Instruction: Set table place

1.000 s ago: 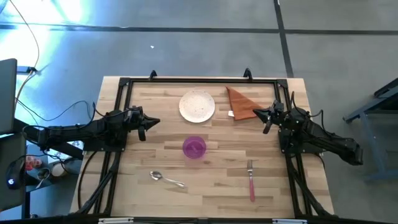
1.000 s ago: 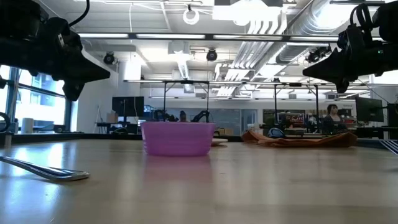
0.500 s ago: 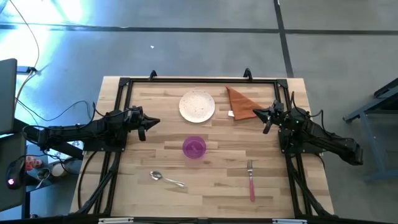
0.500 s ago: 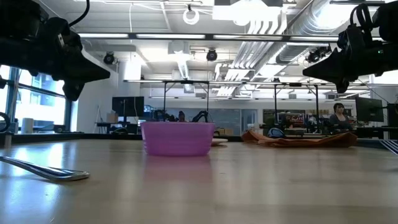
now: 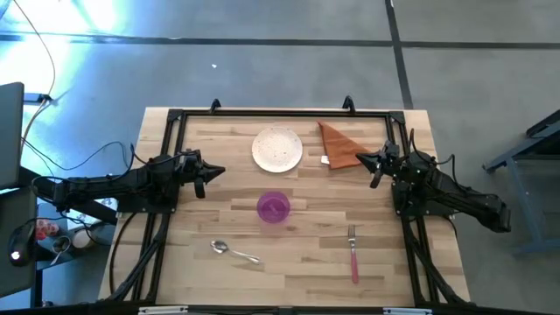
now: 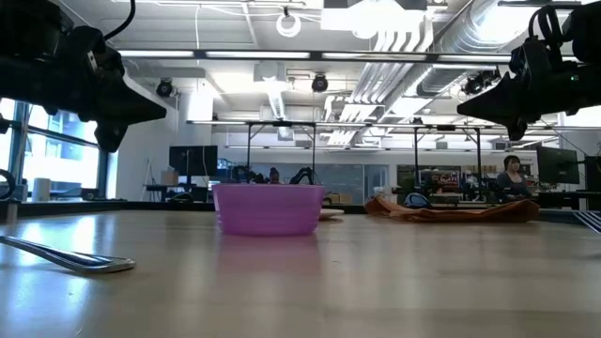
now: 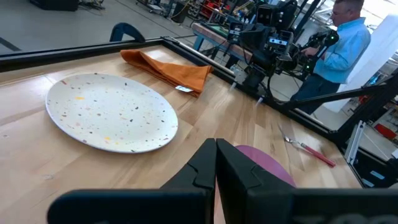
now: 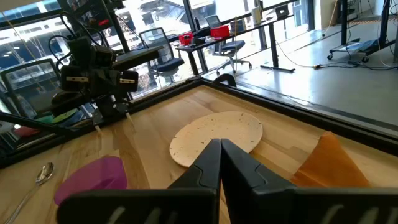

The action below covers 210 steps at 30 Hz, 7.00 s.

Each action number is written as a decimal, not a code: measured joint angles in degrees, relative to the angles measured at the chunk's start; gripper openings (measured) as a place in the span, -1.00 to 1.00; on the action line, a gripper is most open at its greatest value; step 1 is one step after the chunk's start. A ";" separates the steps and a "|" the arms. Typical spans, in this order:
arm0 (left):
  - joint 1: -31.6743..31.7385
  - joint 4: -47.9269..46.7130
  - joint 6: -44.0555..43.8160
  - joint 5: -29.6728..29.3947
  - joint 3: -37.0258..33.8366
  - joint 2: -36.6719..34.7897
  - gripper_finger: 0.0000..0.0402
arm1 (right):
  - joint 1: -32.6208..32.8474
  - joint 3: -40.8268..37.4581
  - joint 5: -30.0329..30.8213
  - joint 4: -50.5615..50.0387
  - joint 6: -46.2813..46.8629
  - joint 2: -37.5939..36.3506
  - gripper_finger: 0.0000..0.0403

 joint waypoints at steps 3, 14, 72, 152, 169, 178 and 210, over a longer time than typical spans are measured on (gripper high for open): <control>-0.01 -0.01 0.00 -0.02 0.00 -0.01 -1.00 | 0.00 -0.02 0.00 0.00 0.00 0.02 -1.00; 0.00 1.01 0.02 -5.47 0.00 0.01 -1.00 | -0.02 0.00 0.00 -0.02 -0.01 0.00 -1.00; 0.00 3.37 -18.04 -4.44 0.00 0.38 -1.00 | 8.27 77.31 2.81 -23.89 -3.74 97.98 -1.00; 0.00 0.80 -17.26 -4.81 0.04 0.38 -1.00 | 1.67 107.62 1.43 -51.30 -10.68 132.92 -1.00; -0.02 0.40 -12.74 0.64 0.04 0.38 -1.00 | 12.56 107.82 -8.54 -64.12 -4.91 114.43 -1.00; 0.00 0.26 -11.34 4.37 0.04 0.38 -1.00 | 17.41 107.74 -7.80 -62.99 -3.61 118.88 -0.92; -0.02 0.10 -11.30 6.42 0.04 0.36 -1.00 | 21.22 107.80 -7.32 -54.61 4.18 132.41 -0.04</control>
